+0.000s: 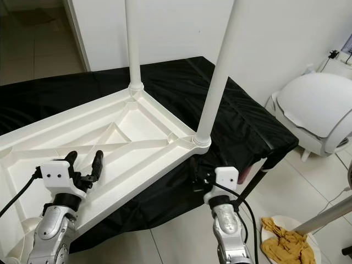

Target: Building children table

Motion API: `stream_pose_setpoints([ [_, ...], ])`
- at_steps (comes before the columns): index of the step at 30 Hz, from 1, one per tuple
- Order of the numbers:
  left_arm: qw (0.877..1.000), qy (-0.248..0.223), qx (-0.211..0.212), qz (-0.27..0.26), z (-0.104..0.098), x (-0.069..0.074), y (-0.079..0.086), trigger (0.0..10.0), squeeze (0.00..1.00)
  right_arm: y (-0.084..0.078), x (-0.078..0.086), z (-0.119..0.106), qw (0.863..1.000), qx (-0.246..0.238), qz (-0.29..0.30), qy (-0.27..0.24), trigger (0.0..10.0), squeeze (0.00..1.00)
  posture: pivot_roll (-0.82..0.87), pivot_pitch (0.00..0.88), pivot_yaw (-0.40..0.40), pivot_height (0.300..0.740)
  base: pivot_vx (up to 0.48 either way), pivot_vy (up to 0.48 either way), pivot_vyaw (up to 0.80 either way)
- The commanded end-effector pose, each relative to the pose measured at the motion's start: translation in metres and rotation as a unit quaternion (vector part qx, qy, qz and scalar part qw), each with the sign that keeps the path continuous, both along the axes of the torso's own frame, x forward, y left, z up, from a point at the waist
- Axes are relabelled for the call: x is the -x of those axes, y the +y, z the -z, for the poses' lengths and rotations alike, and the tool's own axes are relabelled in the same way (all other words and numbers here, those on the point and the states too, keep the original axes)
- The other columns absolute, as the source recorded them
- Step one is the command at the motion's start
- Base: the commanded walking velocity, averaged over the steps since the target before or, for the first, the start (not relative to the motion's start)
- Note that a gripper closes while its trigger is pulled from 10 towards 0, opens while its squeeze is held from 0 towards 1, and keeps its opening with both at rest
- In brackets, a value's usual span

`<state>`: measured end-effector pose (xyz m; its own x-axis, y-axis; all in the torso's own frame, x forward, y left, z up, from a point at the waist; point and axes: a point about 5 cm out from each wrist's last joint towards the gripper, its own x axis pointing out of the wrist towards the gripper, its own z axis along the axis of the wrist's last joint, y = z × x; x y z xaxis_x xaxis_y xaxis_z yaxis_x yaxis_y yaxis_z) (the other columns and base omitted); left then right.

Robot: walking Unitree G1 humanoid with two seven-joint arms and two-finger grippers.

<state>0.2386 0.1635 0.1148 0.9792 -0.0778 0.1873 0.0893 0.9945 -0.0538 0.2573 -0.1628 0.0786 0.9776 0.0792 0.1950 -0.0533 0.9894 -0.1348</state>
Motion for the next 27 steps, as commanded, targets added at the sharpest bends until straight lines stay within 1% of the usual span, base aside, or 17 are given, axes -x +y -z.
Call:
stream_pose_setpoints([
  [1, 1.0, 0.01, 0.003, 0.018, 0.0, -0.001, -0.001, 10.0, 0.0, -0.008, 0.001, 0.0, 1.0, -0.011, 0.011, 0.01, 10.0, 0.0, -0.06, 0.0, 0.019, 0.74, 0.0, 0.0, 0.0],
  [5, 0.999, 0.022, 0.004, 0.023, 0.004, -0.001, -0.002, 10.0, 0.0, -0.012, 0.001, 0.002, 1.0, -0.01, 0.02, 0.018, 10.0, 0.0, -0.06, 0.0, 0.028, 0.74, 0.0, 0.0, 0.0],
  [7, 0.999, 0.021, -0.013, 0.047, 0.004, -0.001, -0.009, 10.0, 0.0, -0.01, -0.003, 0.004, 1.0, -0.001, 0.022, 0.022, 10.0, 0.0, -0.06, 0.0, 0.031, 0.74, 0.0, 0.0, 0.0],
  [8, 0.999, 0.021, -0.013, 0.047, 0.004, -0.001, -0.009, 10.0, 0.0, -0.01, -0.003, 0.004, 1.0, -0.001, 0.022, 0.022, 10.0, 0.0, -0.06, 0.0, 0.031, 0.74, 0.0, 0.0, 0.0],
  [9, 0.998, 0.019, -0.021, 0.06, 0.004, -0.001, -0.013, 10.0, 0.0, -0.009, -0.005, 0.004, 1.0, 0.0, 0.023, 0.02, 10.0, 0.0, -0.06, 0.0, 0.031, 0.74, 0.0, 0.0, 0.0],
  [10, 0.996, 0.018, -0.025, 0.086, 0.004, 0.0, -0.017, 10.0, 0.0, -0.006, -0.007, 0.002, 1.0, 0.006, 0.018, 0.015, 10.0, 0.0, -0.06, 0.0, 0.03, 0.74, 0.0, 0.0, 0.0],
  [11, 0.996, 0.018, -0.025, 0.086, 0.004, 0.0, -0.017, 10.0, 0.0, -0.006, -0.007, 0.002, 1.0, 0.006, 0.018, 0.015, 10.0, 0.0, -0.06, 0.0, 0.03, 0.74, 0.0, 0.0, 0.0],
  [12, 0.993, 0.02, -0.026, 0.111, 0.005, 0.002, -0.021, 10.0, 0.0, -0.003, -0.01, 0.0, 1.0, 0.01, 0.012, 0.009, 10.0, 0.0, -0.05, 0.0, 0.028, 0.74, 0.0, 0.0, 0.0],
  [13, 0.993, 0.02, -0.026, 0.111, 0.005, 0.002, -0.021, 10.0, 0.0, -0.003, -0.01, 0.0, 1.0, 0.01, 0.012, 0.009, 10.0, 0.0, -0.05, 0.0, 0.028, 0.74, 0.0, 0.0, 0.0],
  [15, 0.987, 0.022, -0.04, 0.153, 0.006, 0.005, -0.025, 10.0, 0.0, 0.0, -0.013, -0.002, 1.0, 0.017, 0.003, 0.003, 10.0, 0.0, -0.04, 0.0, 0.023, 0.74, 0.0, 0.0, 0.0],
  [16, 0.987, 0.022, -0.04, 0.153, 0.006, 0.005, -0.025, 10.0, 0.0, 0.0, -0.013, -0.002, 1.0, 0.017, 0.003, 0.003, 10.0, 0.0, -0.04, 0.0, 0.023, 0.74, 0.0, 0.0, 0.0],
  [18, 0.983, 0.03, -0.049, 0.173, 0.006, 0.007, -0.026, 10.0, 0.0, 0.0, -0.015, -0.003, 1.0, 0.02, -0.003, 0.003, 10.0, 0.0, -0.04, 0.0, 0.019, 0.74, 0.0, 0.0, 0.0],
  [27, 0.98, 0.032, -0.059, 0.187, 0.005, 0.009, -0.024, 10.0, 0.0, -0.003, -0.017, -0.004, 1.0, 0.026, -0.005, 0.004, 10.0, 0.0, -0.04, 0.0, 0.009, 0.74, 0.0, 0.0, 0.0],
])
